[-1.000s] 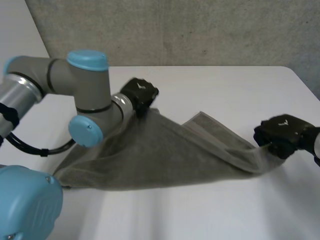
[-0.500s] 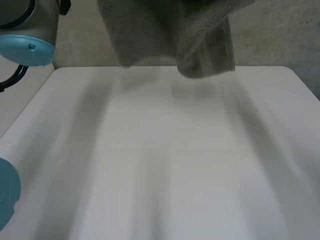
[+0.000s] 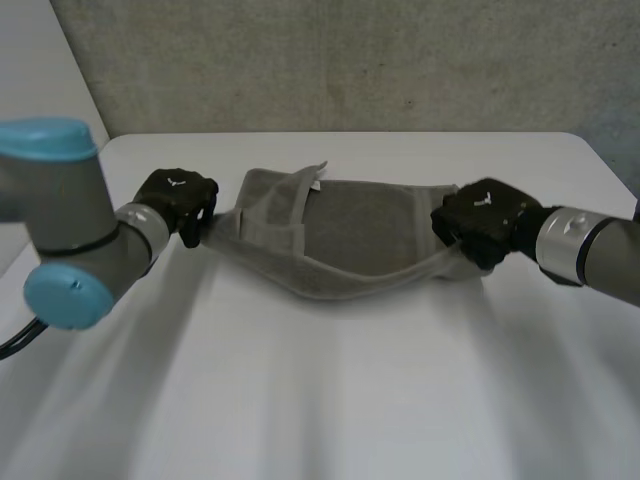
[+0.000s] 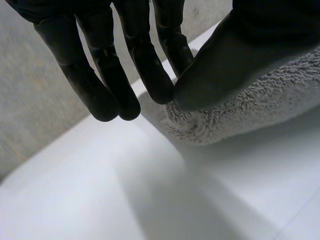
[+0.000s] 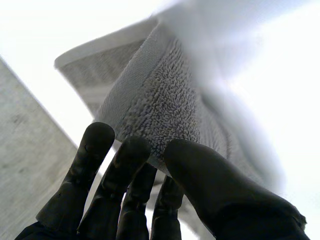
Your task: Fold the towel.
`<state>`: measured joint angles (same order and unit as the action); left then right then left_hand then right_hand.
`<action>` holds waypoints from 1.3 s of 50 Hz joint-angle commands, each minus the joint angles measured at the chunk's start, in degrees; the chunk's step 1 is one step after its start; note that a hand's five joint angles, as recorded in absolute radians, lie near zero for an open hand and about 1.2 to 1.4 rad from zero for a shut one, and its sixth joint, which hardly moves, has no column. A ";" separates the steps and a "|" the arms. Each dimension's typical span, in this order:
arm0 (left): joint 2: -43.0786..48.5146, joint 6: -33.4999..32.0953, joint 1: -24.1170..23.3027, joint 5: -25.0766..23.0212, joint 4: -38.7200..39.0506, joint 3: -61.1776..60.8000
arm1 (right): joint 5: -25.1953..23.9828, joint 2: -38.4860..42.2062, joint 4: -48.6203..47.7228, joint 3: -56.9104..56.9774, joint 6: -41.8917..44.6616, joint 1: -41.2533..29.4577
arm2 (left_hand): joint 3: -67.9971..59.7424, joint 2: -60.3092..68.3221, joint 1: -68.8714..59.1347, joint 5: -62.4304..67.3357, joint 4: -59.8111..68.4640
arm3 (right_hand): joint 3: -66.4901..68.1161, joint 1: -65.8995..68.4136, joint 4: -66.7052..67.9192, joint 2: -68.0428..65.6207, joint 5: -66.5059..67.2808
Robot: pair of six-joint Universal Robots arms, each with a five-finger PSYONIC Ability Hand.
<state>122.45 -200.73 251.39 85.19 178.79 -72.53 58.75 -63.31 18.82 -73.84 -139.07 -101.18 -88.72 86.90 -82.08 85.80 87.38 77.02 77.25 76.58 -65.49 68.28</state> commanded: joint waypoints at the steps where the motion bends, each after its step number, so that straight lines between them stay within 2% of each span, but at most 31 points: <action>1: -8.54 -1.42 0.94 -3.10 6.57 -13.51 | 0.49 -1.64 -0.63 -5.18 0.21 0.63 | 8.72 -6.90 2.08 -15.80 -7.38 | 2.98 2.75 3.42 -14.51 1.72; 11: -19.78 -1.68 1.65 -3.80 10.52 -32.56 | 1.01 -7.44 -0.54 -11.59 0.30 1.33 | 8.72 -6.90 2.08 -15.80 -7.38 | 2.98 2.75 3.42 -14.51 1.72; 18: -22.42 -1.86 0.59 -3.71 12.20 -39.78 | 0.75 -8.93 -0.45 -15.01 0.38 2.57 | 8.72 -6.90 2.08 -15.80 -7.38 | 2.98 2.75 3.42 -14.51 1.72; 19: -22.51 -2.30 0.24 -3.71 12.28 -40.40 | 1.01 -9.02 -0.45 -15.72 0.38 2.57 | 22.35 -20.53 15.71 -29.43 -21.01 | 2.98 2.75 3.42 -14.51 1.72; 20: -22.52 -2.30 0.24 -3.71 12.29 -40.41 | 1.01 -9.02 -0.45 -15.73 0.38 2.57 | 22.49 -20.66 15.85 -29.57 -21.15 | 2.98 2.75 3.42 -14.51 1.72; 21: -22.52 -3.69 -0.19 -3.71 12.29 -40.32 | 0.75 -9.11 -0.63 -16.25 0.38 2.48 | 41.81 -39.98 35.17 -48.89 -40.46 | 2.98 2.75 3.42 -14.51 1.72; 22: -22.52 -5.88 -0.55 -3.62 12.37 -39.88 | 0.66 -9.11 -0.63 -16.51 0.38 2.48 | 55.65 -53.83 49.02 -62.73 -54.31 | 2.98 2.75 3.42 -14.51 1.72; 25: -22.52 -8.63 -0.73 -3.62 12.81 -39.35 | 0.75 -9.11 -0.72 -16.69 0.38 2.48 | 60.67 -58.85 54.03 -67.75 -59.33 | 2.98 2.75 3.42 -14.51 1.72; 27: -22.60 -13.53 -1.08 -3.27 12.99 -37.26 | 0.58 -9.11 -0.80 -16.95 0.38 2.48 | 66.88 -65.06 60.24 -73.96 -65.54 | 2.98 2.75 3.42 -14.51 1.72; 31: -22.60 -15.22 -3.54 -3.27 12.99 -34.69 | 0.58 -9.11 -0.98 -17.31 0.38 2.39 | 66.90 -65.07 60.26 -73.98 -65.55 | 2.98 2.75 3.42 -14.51 1.72; 33: -22.60 -14.35 -7.21 -3.27 12.99 -31.90 | 0.58 -9.02 -1.33 -17.74 0.38 2.39 | 66.90 -65.07 60.26 -73.98 -65.55 | 2.98 2.75 3.42 -14.51 1.72; 39: -21.72 -12.32 -11.27 -3.18 12.99 -28.02 | 0.66 -9.02 -2.65 -18.89 0.38 2.30 | 65.89 -64.06 59.25 -72.97 -64.55 | 2.98 2.75 3.42 -14.51 1.72; 44: -17.42 -11.88 -13.82 -3.10 12.99 -24.59 | 0.66 -8.93 -3.26 -19.68 0.38 1.95 | 65.21 -63.39 58.58 -72.29 -63.87 | 2.98 2.75 3.42 -14.51 1.72; 46: -12.43 -12.23 -17.32 -2.66 12.73 -21.18 | 0.66 -8.85 -3.44 -20.12 0.38 1.78 | 64.38 -62.56 57.74 -71.46 -63.04 | 2.98 2.75 3.42 -14.51 1.72; 48: -10.15 -12.23 -18.38 -2.48 12.38 -19.42 | 0.66 -8.76 -3.44 -20.21 0.47 1.78 | 63.21 -61.39 56.57 -70.29 -61.87 | 2.98 2.75 3.42 -14.51 1.72; 52: -6.08 -12.32 -18.92 -1.78 12.02 -16.94 | 0.66 -8.67 -3.44 -20.38 0.47 1.69 | 61.35 -59.52 54.71 -68.42 -60.00 | 2.98 2.75 3.42 -14.51 1.72; 56: -0.38 -12.41 -19.01 -1.25 8.25 -13.87 | 0.66 -8.58 -3.88 -20.56 0.47 1.78 | 58.32 -56.50 51.68 -65.40 -56.98 | 2.98 2.75 3.42 -14.51 1.72; 62: 1.65 -12.41 -19.10 -0.90 6.31 -11.93 | 0.58 -8.50 -4.06 -20.65 0.47 2.13 | 56.30 -54.48 49.66 -63.38 -54.96 | 2.98 2.75 3.42 -14.51 1.72; 65: 2.79 -12.41 -19.01 -0.72 6.13 -10.01 | 0.58 -8.41 -4.14 -20.65 0.47 2.13 | 50.43 -48.61 43.79 -57.51 -49.09 | 2.98 2.75 3.42 -14.51 1.72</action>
<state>123.61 -213.13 232.21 84.19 185.92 -85.07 59.36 -71.85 14.84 -94.48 -138.60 -99.19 -36.27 36.21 -35.87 36.38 35.95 77.02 77.25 76.58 -65.49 68.28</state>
